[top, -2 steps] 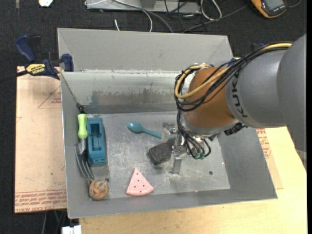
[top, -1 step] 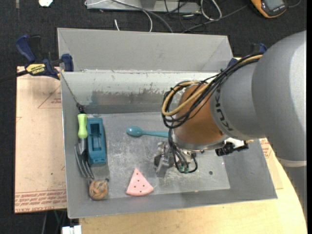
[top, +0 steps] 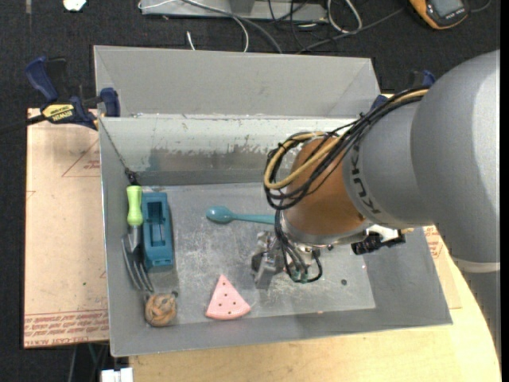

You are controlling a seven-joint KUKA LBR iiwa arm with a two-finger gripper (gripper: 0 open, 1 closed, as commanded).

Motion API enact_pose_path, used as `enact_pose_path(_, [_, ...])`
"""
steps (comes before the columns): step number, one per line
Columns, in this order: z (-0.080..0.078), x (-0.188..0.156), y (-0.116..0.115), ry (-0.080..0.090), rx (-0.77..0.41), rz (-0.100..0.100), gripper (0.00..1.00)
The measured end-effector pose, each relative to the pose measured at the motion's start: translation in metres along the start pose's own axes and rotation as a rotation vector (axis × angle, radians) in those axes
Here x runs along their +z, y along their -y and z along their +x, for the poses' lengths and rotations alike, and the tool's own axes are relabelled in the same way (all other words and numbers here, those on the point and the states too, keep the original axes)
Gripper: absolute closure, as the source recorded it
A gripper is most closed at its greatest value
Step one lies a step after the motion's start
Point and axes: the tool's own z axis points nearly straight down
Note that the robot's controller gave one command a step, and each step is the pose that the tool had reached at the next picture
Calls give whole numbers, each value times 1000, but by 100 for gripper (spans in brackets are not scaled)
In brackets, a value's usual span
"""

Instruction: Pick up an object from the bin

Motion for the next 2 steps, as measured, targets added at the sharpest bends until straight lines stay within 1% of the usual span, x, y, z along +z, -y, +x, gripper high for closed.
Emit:
enact_pose_path(1, [-10,-79,4,-4,-28,1,100])
enact_pose_path(2, [-18,-124,23,-6,15,2,100])
